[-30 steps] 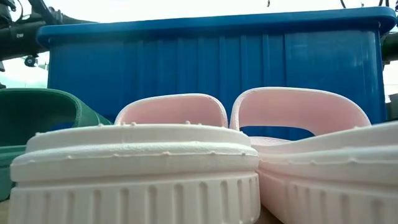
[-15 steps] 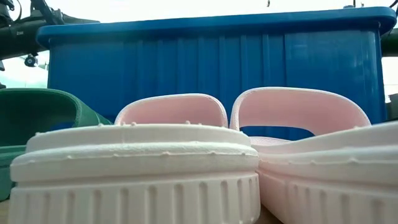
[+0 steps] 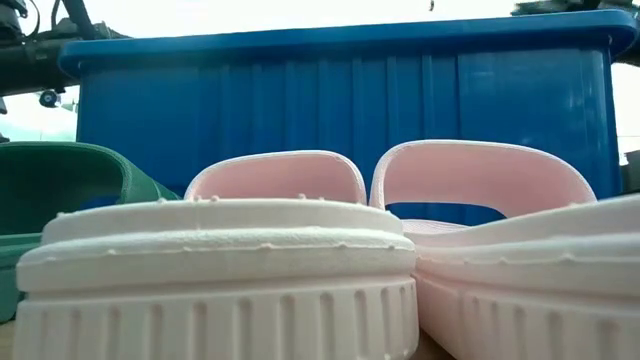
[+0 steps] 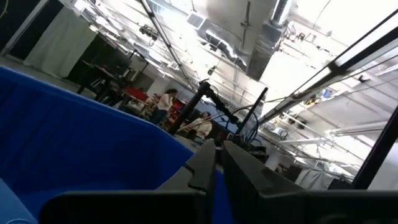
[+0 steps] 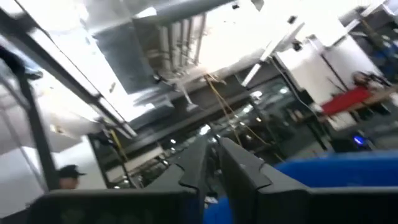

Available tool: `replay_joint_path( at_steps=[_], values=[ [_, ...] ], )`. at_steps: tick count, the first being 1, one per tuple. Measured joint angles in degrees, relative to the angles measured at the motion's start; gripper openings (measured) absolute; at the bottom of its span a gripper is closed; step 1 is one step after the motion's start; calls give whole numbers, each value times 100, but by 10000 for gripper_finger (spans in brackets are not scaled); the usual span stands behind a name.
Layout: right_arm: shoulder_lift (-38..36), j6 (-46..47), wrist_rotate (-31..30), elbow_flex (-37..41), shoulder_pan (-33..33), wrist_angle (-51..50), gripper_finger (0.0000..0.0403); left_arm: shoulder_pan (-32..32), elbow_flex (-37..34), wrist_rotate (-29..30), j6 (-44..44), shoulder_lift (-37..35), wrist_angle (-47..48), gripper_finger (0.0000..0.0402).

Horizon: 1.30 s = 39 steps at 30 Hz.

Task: Pick and place slides into bin
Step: Put the black slipper into the blue bin

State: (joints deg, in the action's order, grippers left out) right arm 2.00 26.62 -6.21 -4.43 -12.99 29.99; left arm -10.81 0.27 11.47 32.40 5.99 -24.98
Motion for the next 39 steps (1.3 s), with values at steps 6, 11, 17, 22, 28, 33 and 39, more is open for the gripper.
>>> replay_joint_path(
  at_steps=[6, 11, 17, 22, 28, 33, 39],
  values=[
    [357, -112, 575, -1041, 0, -840, 128, 0, 13, -82, 31, 584, -1506, 114],
    [857, -113, 1152, -2060, 0, -2048, 164, 0, 537, -212, -185, 1163, -1851, 147],
    [1532, -144, 1227, -2986, 0, -3091, 173, 0, 1593, -689, -624, 2075, -1825, 147],
    [1861, -636, 1221, -3695, 0, -4164, 171, 0, 2425, -1282, -798, 2704, -1751, 147],
    [2083, -336, 1222, -4215, 0, -4808, 162, 0, 3135, -1445, -928, 3510, -1476, 147],
    [2149, -61, 1231, -4451, 0, -5140, 160, 0, 3416, -1486, -893, 4214, -1515, 148],
    [2144, 191, 1286, -4553, 0, -5135, 161, 0, 3821, -1697, -878, 4859, -1894, 148]
  ],
)
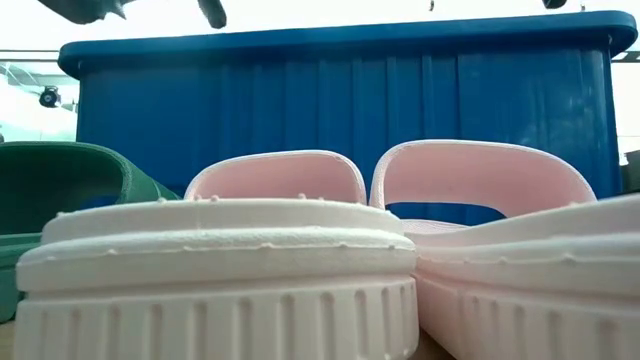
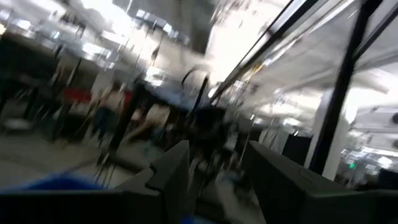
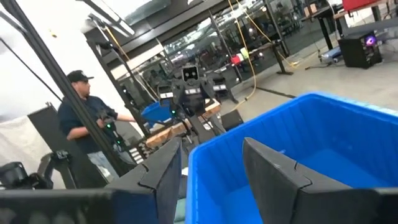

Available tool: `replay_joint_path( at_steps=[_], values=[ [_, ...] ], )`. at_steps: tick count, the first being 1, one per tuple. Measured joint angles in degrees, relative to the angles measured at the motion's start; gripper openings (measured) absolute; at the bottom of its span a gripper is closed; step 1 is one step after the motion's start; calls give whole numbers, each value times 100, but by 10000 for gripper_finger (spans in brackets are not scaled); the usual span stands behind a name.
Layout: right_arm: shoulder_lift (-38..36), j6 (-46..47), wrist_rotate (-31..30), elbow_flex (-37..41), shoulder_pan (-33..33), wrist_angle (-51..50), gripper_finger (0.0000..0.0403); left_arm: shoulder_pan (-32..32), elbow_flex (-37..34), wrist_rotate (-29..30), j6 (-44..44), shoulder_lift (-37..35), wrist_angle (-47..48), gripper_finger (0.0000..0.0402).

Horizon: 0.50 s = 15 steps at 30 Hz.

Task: Pick and place slides into bin
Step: Put the black slipper into the blue bin

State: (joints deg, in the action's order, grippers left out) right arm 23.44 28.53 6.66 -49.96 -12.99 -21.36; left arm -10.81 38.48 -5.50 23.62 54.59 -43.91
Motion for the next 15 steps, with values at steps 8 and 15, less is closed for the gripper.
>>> replay_joint_path(
  at_steps=[8, 15],
  values=[
    [62, -89, -8, 11, 0, -38, 155, 0, 593, -169, 283, 523, -859, 148],
    [77, -200, -24, 98, 0, -88, 155, 0, 803, -179, 282, 724, -1312, 148]
  ],
)
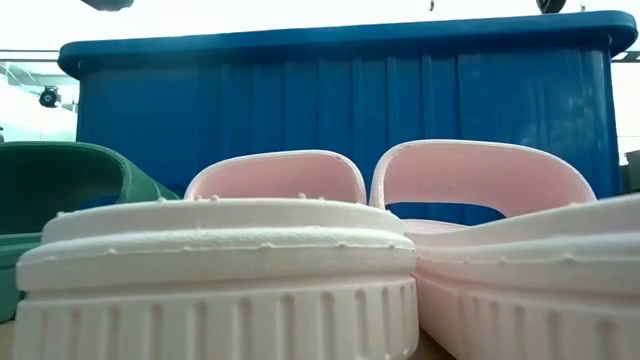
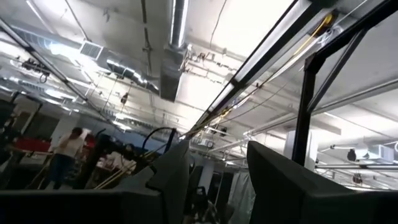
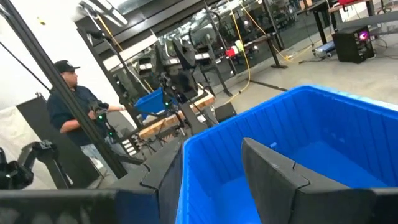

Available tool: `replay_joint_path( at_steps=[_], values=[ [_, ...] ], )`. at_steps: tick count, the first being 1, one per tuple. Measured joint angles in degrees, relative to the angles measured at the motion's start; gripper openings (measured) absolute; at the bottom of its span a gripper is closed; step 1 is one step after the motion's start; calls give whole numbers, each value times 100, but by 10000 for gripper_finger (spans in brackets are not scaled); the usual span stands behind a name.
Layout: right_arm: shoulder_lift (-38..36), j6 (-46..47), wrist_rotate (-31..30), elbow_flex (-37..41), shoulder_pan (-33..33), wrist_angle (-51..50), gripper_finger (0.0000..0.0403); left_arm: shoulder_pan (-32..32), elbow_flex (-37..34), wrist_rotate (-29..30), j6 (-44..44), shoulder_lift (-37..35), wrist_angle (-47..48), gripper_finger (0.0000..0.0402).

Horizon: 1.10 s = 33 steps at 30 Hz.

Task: Pick and place slides into bin
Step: Put the black slipper into the blue bin

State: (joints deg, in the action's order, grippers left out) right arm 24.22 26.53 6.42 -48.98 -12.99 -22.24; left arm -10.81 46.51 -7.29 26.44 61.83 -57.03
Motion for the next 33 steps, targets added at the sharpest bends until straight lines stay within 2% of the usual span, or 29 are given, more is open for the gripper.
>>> replay_joint_path(
  at_steps=[3, 5, 13, 17, 23, 29, 33],
  values=[
    [28, 1, 0, 3, 0, -7, 152, -2, 34, -263, -158, -52, 189, 148],
    [28, 1, 0, 3, 0, -26, 150, -2, 63, -449, -368, -172, 696, 148],
    [25, -1, 0, 3, 0, -179, 149, -2, 591, -331, -1110, -1051, 3967, 148],
    [30, -17, 0, 3, 0, -179, 146, 0, 1060, 142, -1337, -1379, 5795, 148],
    [30, -18, 0, 3, 0, -181, 148, 0, 1816, 1294, -1339, -1662, 8390, 148],
    [30, -91, -2, 3, 0, -317, 144, -2, 2106, 2144, -1334, -1791, 9855, 148],
    [31, -79, -39, 3, -2, -515, 145, -2, 2135, 2239, -1353, -1815, 10493, 148]
  ],
)
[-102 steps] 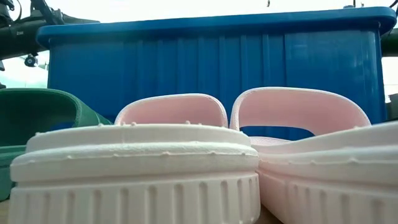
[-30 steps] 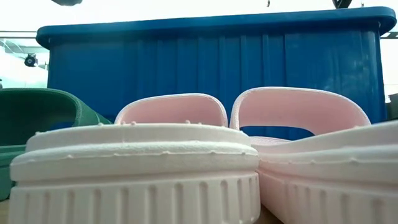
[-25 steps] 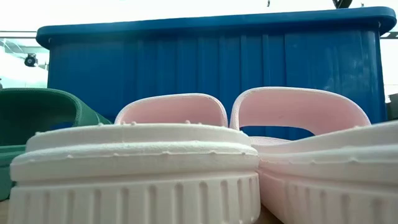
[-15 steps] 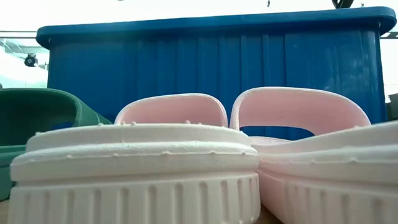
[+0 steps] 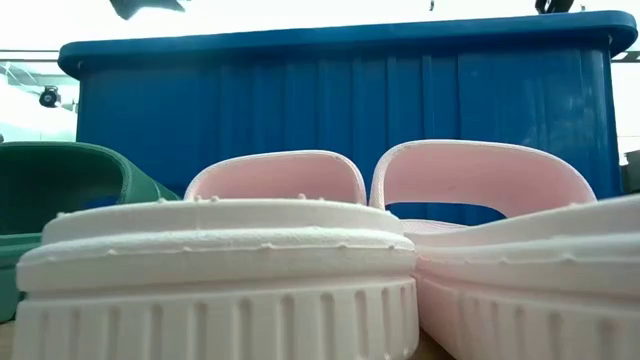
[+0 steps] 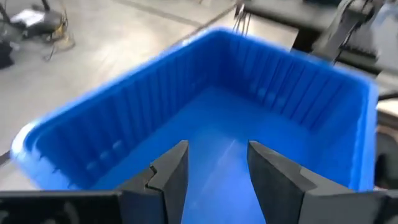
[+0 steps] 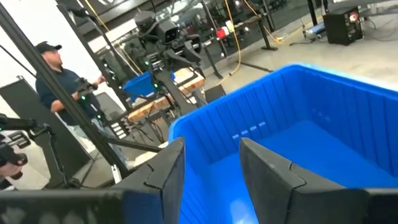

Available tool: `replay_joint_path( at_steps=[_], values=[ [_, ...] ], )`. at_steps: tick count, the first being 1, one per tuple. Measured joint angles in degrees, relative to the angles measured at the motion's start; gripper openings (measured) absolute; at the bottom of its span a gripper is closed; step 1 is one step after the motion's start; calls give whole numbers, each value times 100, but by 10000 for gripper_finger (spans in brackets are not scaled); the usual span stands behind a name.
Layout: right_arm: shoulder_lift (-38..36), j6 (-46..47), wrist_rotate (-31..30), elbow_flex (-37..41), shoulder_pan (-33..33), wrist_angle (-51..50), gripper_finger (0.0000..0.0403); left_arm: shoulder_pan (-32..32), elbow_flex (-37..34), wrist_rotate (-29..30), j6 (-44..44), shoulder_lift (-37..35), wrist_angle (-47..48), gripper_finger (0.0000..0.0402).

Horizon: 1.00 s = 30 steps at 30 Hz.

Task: Pick and place slides into bin
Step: Put the black slipper into the blue bin

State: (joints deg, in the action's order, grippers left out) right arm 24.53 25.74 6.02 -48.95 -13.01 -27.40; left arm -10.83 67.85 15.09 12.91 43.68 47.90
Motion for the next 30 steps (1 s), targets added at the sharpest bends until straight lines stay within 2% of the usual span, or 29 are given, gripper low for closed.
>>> replay_joint_path(
  at_steps=[7, 13, 17, 25, 30],
  values=[
    [1, 55, -7, 0, 1, -24, 147, 0, -56, 11, -145, -87, 736, 148],
    [1, 23, -7, 0, 0, -26, 141, 1, -27, 368, -102, -104, 1480, 147],
    [1, 19, -7, 0, 1, -28, 139, 0, -49, 784, 339, -95, 2213, 147],
    [1, -22, -9, 0, 0, -28, 139, 1, -70, 531, 1560, -31, 3078, 147],
    [1, -22, -13, 0, -1, -30, 139, 1, -70, 651, 1980, 69, 3924, 147]
  ],
)
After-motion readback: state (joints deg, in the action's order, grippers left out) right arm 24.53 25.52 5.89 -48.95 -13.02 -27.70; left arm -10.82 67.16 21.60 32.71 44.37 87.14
